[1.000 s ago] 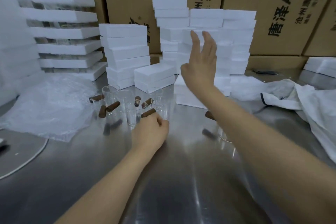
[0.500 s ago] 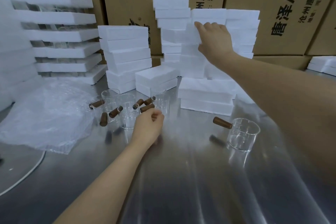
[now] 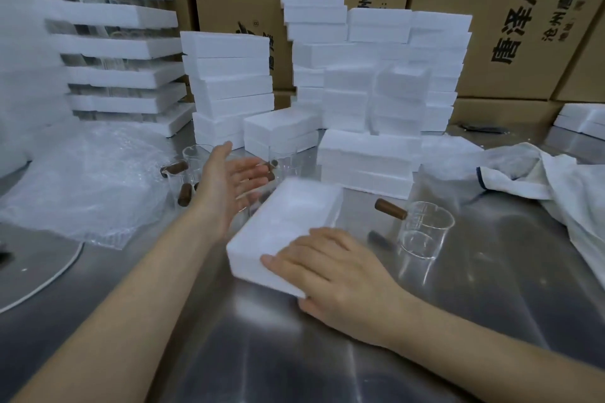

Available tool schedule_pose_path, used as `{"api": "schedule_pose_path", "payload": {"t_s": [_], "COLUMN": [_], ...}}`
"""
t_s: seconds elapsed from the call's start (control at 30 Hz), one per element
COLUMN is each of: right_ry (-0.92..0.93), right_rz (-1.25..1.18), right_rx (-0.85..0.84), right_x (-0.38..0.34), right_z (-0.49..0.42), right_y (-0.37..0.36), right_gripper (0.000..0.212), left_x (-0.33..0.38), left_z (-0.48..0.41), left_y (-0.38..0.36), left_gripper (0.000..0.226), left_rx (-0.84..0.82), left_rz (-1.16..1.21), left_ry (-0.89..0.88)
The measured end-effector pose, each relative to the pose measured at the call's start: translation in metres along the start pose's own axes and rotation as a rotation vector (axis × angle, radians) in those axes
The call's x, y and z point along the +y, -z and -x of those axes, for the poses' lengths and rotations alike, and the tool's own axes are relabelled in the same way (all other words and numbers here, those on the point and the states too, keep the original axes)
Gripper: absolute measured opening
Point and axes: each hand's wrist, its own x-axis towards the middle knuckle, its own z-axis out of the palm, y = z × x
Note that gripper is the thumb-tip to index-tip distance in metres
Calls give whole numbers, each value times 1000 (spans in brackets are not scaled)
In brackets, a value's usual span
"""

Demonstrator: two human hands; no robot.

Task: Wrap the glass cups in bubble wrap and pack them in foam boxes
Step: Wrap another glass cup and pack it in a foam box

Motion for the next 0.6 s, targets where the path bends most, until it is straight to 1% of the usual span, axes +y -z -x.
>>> {"api": "schedule_pose_path", "payload": {"t_s": [0.1,0.13,0.17,0.2,0.23,0.27,0.3,0.33,0.37,0.4,0.47,0.53,0.6], "right_ry": [20,30,56,85,94,55,-46,-201,-380,-544,-806,-937,-976], "right_rz": [-73,-98,-126,-150,-164,-159,-135,-99,-51,-4,16,-24,-49], "right_rx": [-139,-171,-187,-171,-124,-62,-14,-19,-94,-212,-437,-539,-630], "right_x": [4,7,11,16,23,35,52,75,100,126,174,209,229], "right_z": [4,4,4,2,-1,-7,-16,-24,-32,-36,-37,-34,-30], "right_y": [3,6,9,12,15,17,18,18,16,12,3,-5,-13], "right_gripper": [45,42,40,38,37,35,34,33,33,37,58,75,80], "left_x": [1,-3,-7,-13,-18,-20,-22,-22,-23,-22,-24,-26,-27], "left_z": [1,2,2,5,9,12,14,14,14,14,13,11,10], "left_y": [-8,-11,-11,-10,-9,-9,-8,-10,-11,-12,-12,-10,-10], "left_gripper": [22,15,9,11,18,25,31,36,41,44,45,43,37], "left_rx": [56,70,38,-33,-97,-130,-139,-143,-144,-146,-160,-154,-133], "left_rz": [-348,-483,-593,-680,-758,-835,-914,-986,-1034,-1053,-1078,-1101,-1112], "left_ry": [-66,-115,-188,-249,-275,-284,-299,-316,-326,-328,-346,-367,-398]}}
